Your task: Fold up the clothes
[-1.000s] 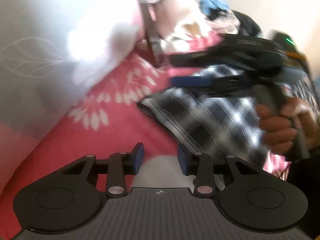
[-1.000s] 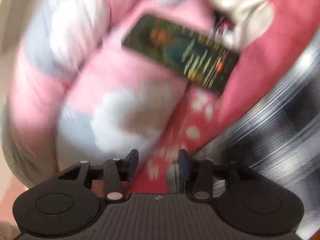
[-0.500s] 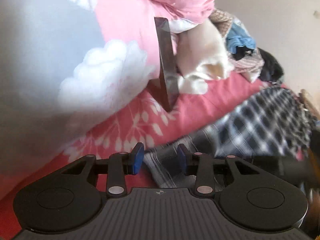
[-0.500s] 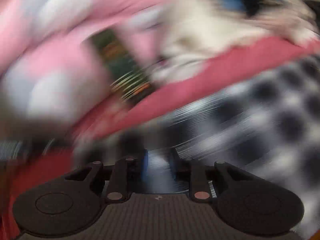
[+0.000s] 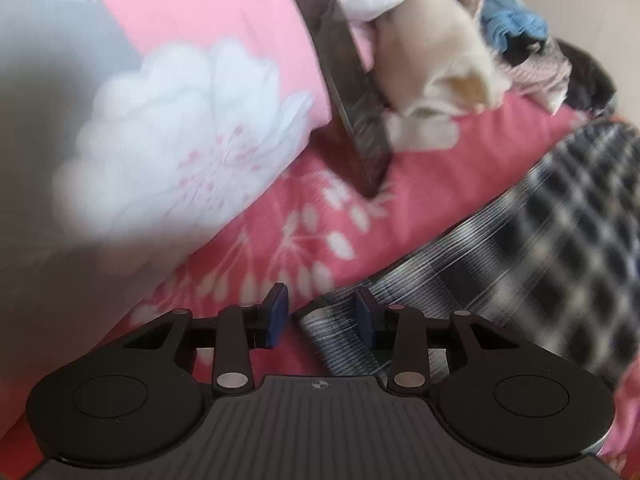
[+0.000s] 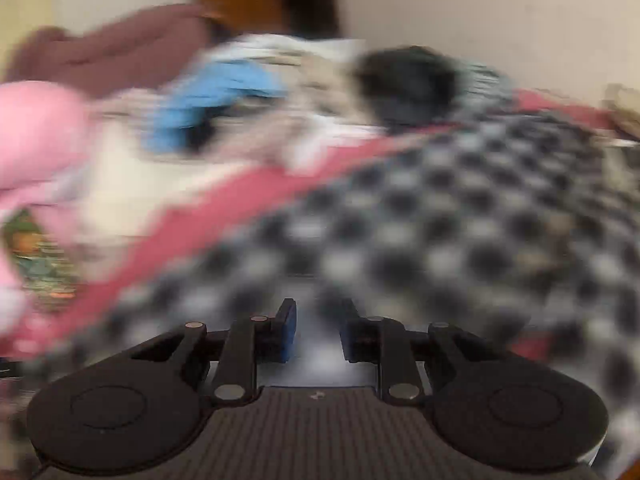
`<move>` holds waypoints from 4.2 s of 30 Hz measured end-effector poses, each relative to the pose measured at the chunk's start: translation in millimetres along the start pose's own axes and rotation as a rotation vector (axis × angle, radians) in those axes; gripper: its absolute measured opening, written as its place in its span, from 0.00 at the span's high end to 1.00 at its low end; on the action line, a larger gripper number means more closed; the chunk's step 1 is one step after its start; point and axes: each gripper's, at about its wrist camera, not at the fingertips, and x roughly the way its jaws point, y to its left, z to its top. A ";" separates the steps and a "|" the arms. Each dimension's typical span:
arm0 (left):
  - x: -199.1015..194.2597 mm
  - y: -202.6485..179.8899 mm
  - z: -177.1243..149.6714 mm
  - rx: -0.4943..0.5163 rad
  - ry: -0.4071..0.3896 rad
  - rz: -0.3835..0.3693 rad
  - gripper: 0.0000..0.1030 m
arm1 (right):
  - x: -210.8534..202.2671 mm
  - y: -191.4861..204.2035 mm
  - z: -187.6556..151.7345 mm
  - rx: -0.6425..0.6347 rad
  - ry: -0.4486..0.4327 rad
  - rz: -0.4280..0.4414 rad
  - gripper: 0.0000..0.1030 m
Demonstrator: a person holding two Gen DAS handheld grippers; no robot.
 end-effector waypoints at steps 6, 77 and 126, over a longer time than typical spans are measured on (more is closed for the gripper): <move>-0.5 -2.2 0.3 0.016 -0.003 0.016 0.64 | -12.5 43.0 -77.2 -0.324 0.090 0.120 0.76; -51.3 -8.6 34.5 -0.022 -0.179 0.035 0.37 | -152.8 -61.3 -109.8 -0.007 -0.049 -0.176 0.76; -586.6 -159.7 342.0 0.517 -1.046 0.159 0.10 | -425.6 -8.8 -14.0 0.004 -0.726 -0.334 0.35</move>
